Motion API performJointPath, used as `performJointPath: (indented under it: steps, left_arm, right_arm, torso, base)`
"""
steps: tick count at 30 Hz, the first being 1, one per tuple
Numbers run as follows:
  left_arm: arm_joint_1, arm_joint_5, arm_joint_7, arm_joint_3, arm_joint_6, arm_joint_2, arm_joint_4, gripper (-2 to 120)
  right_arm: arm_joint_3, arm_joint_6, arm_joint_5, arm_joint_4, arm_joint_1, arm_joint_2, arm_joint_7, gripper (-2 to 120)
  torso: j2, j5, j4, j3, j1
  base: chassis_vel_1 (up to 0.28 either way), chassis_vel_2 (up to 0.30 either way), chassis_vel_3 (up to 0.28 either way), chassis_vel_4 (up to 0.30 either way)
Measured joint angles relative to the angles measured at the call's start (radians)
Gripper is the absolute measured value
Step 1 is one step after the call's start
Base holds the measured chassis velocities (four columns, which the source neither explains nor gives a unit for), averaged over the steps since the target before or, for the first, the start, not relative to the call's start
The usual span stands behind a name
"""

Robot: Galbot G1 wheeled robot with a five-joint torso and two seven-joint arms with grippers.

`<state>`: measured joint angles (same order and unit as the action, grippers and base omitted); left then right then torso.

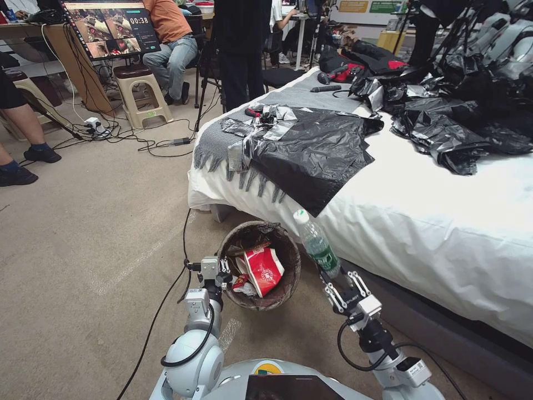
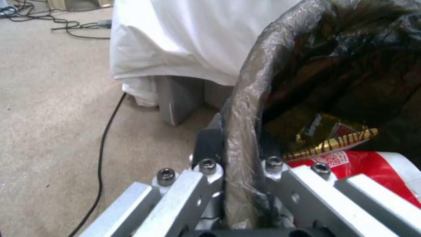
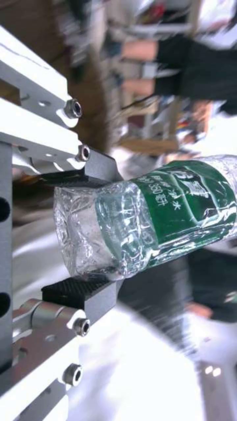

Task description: Pick up the trash bin, then pick up the garbage from the floor and place it into the trash bin.

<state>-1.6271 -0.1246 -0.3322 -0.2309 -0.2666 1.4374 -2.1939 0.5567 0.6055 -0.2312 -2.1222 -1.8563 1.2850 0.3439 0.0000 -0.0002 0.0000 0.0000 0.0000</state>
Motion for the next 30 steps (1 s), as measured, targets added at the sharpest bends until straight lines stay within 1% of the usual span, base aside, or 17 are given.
performJointPath:
  steps: [1,2,4,6,8,10,16,18,30]
  left_arm:
    - [0.0,0.001,0.0,0.001,0.0,0.0,0.0,3]
    - [-0.001,0.003,0.0,0.006,0.0,0.0,0.002,3]
    - [-0.002,0.004,0.0,0.007,0.001,0.0,0.003,3]
    - [-0.002,0.008,0.0,0.014,0.001,0.0,0.006,3]
    - [-0.002,0.009,0.0,0.015,0.001,0.0,0.006,3]
    - [-0.003,0.013,0.001,0.02,0.001,0.001,0.006,3]
    - [-0.005,0.015,0.001,0.021,0.001,0.001,0.006,3]
    - [-0.007,0.016,0.001,0.023,0.0,0.001,0.006,3]
    - [-0.011,0.02,0.0,0.028,-0.006,0.002,0.001,3]
  right_arm:
    - [-0.008,-0.007,-0.001,-0.018,0.003,-0.003,0.001,39]
    - [-0.04,-0.042,-0.006,-0.067,0.025,-0.019,-0.002,39]
    - [-0.05,-0.056,-0.006,-0.075,0.033,-0.026,-0.005,39]
    - [-0.089,-0.113,-0.003,-0.095,0.075,-0.057,-0.016,39]
    - [-0.097,-0.124,-0.002,-0.097,0.084,-0.063,-0.018,39]
    - [-0.154,-0.185,0.009,-0.099,0.133,-0.095,-0.034,39]
    - [-0.199,-0.217,0.01,-0.095,0.157,-0.104,-0.05,39]
    - [-0.234,-0.23,0.015,-0.078,0.171,-0.104,-0.059,39]
    - [-0.293,-0.235,0.035,0.01,0.191,-0.089,-0.079,39]
  torso:
    - [0.0,0.0,0.0,0.0,0.0]
    - [0.0,0.0,-0.0001,0.0,0.0]
    - [0.0,0.0001,0.0,0.0,0.0]
    - [0.0,0.0001,0.0,0.0,0.0]
    - [0.0,0.0002,0.0002,0.0,0.0]
    - [0.0,0.0002,0.0001,0.0,0.0]
    - [0.0,0.0002,0.0002,0.0,0.0]
    - [0.0,0.0003,-0.0001,0.0,0.0]
    - [0.0,0.0002,-0.0001,0.0,0.0]
  base:
    - [0.0,0.0,0.0,0.0]
    - [0.0,0.0,0.0,0.0]
    - [0.0,0.0,0.0,0.0]
    - [0.0,0.0,0.0,0.0]
    - [0.0,0.0,0.0,0.0]
    - [0.0,0.0,0.0,0.0]
    - [0.0,0.0,0.0,0.0]
    - [0.0,0.0,0.0,0.0]
    - [0.0,0.0,0.0,0.0]
